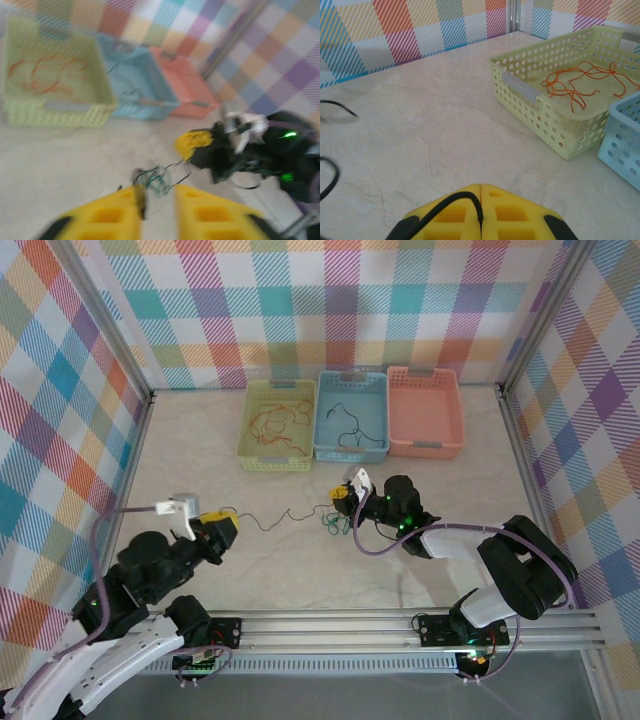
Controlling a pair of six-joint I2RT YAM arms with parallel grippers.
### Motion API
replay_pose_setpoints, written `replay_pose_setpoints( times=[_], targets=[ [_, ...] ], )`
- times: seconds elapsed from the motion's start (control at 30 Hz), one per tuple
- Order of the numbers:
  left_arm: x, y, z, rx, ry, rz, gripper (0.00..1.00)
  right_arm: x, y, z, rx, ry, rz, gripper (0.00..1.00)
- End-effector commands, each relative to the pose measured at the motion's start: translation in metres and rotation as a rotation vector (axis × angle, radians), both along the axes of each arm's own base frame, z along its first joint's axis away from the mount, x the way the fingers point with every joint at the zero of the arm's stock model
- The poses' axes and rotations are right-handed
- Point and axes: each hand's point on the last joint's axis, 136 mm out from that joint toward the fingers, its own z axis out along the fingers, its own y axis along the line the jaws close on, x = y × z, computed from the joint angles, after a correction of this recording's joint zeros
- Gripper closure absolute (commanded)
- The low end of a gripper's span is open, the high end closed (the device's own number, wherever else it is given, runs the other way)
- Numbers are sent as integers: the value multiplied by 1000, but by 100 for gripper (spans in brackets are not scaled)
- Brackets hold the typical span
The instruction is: Untangle the cables
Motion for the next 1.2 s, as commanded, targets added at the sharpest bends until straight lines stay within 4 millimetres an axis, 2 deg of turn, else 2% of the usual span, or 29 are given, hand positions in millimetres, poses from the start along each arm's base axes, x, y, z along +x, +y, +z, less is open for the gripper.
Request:
replay_pose_setpoints(
  times=[0.0, 0.1, 0.17, 0.23, 0.4, 0.5, 0.67, 0.9, 1.17],
  targets=[
    [8, 9, -25, -14, 56, 99, 44, -2, 0, 14, 27, -50, 6, 100],
    [12, 2, -32, -14, 69, 88, 29, -2, 0, 13, 26, -47, 5, 100],
    [14, -6, -31, -13, 73, 64, 24, -2, 1, 13, 24, -44, 9, 100],
    [15, -25, -30, -9, 77, -14, 23, -3, 1, 13, 24, -43, 12, 100],
    [19, -93, -21, -28, 54, -282, 22, -4, 2, 13, 27, -40, 22, 100],
    [30, -122, -25, 10, 59, -366, 20, -4, 2, 13, 27, -39, 23, 100],
    [49, -157, -37, 78, 91, -443, 21, -4, 3, 13, 28, -37, 24, 100],
    [68, -177, -62, 160, 144, -487, 21, -5, 4, 14, 31, -33, 29, 100],
    [87, -178, -91, 216, 226, -491, 23, -4, 4, 14, 33, -30, 28, 100]
  ],
)
